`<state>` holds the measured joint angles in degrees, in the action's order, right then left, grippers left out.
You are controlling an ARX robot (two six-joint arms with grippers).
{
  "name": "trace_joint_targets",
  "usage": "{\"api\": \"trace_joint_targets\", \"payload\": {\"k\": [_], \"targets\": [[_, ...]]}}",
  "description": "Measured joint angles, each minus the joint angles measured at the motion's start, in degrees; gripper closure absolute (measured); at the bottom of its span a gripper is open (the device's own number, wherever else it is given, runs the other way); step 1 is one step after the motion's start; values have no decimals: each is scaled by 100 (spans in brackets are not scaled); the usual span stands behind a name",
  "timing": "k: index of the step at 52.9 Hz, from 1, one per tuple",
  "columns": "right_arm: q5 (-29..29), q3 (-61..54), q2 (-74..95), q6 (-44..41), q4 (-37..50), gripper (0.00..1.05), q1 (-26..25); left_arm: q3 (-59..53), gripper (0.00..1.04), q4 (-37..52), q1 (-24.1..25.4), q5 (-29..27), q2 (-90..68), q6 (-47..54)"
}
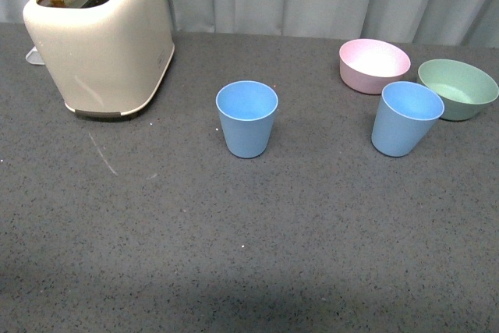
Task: Stack blue cups with both arms
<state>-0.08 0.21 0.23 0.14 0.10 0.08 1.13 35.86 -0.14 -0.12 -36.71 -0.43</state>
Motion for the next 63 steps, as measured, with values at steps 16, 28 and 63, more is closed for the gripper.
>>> {"api": "trace_joint_targets", "payload": {"k": [16, 28, 63], "targets": [[0, 0, 0, 0, 0, 10, 0, -2, 101, -859, 0, 0, 929, 0], [0, 0, 0, 0, 0, 10, 0, -4, 101, -1438, 0, 0, 1537, 0], [0, 0, 0, 0, 0, 10, 0, -2, 101, -3056, 0, 2, 3034, 0]]}}
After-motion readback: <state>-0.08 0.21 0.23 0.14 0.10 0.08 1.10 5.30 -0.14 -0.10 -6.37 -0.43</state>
